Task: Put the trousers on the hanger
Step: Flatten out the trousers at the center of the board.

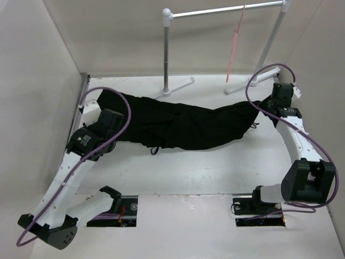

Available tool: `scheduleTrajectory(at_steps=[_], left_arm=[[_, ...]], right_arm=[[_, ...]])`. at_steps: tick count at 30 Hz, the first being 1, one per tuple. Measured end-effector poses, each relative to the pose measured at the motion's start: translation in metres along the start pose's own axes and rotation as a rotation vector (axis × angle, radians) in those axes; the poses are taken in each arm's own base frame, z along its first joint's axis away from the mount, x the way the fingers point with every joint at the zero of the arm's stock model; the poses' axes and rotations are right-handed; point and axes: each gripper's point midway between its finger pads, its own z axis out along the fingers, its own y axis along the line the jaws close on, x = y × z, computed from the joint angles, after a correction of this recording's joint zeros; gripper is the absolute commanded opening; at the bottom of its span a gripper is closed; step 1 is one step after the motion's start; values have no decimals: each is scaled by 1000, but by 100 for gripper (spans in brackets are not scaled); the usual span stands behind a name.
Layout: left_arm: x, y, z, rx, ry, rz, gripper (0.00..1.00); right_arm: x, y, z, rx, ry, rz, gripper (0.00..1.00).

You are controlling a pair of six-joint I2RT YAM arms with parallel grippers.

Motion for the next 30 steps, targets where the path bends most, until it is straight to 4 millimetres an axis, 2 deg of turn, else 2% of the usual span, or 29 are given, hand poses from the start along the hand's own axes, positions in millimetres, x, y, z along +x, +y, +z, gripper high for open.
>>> scheduleTrajectory(at_steps=[3, 5, 7, 9, 12, 13, 15, 17, 20, 22, 23, 25, 26, 28, 30], left_arm=[[54, 27, 21, -120, 127, 134, 24], [84, 39, 30, -171, 213, 174, 26], [103, 50, 32, -197, 278, 173, 40], [107, 54, 30, -197, 291, 142, 52], [99, 59, 27, -186, 251, 71, 59], [96, 58, 27, -184, 239, 50, 59], [88, 54, 29, -175, 217, 13, 59], [81, 40, 39, -152, 203, -21, 59], [74, 9, 66, -124, 206, -66, 58], [69, -11, 91, -116, 218, -100, 58], [67, -21, 104, -115, 225, -118, 57], [63, -34, 128, -113, 238, -156, 56], [58, -40, 140, -109, 239, -178, 56], [44, -52, 163, -95, 233, -229, 55], [29, -64, 184, -79, 224, -272, 55]], right_arm=[[1, -3, 8, 14, 6, 7, 3], [2, -8, 21, 45, 20, 12, 3], [2, -15, 38, 82, 37, 20, 13], [3, -21, 52, 114, 47, 28, 27], [1, -24, 60, 134, 47, 37, 63], [-1, -23, 58, 131, 41, 34, 69], [-6, -17, 51, 111, 22, 27, 73], [-7, -8, 35, 71, -6, 21, 69], [8, -5, -1, -1, -28, 9, 40], [21, -13, -21, -25, -28, 14, 12], [27, -20, -28, -26, -26, 16, 8], [42, -37, -35, -13, -10, 27, 9], [52, -47, -36, 0, 8, 27, 12], [76, -64, -36, 30, 61, 21, 31], [102, -82, -38, 63, 118, 11, 38]])
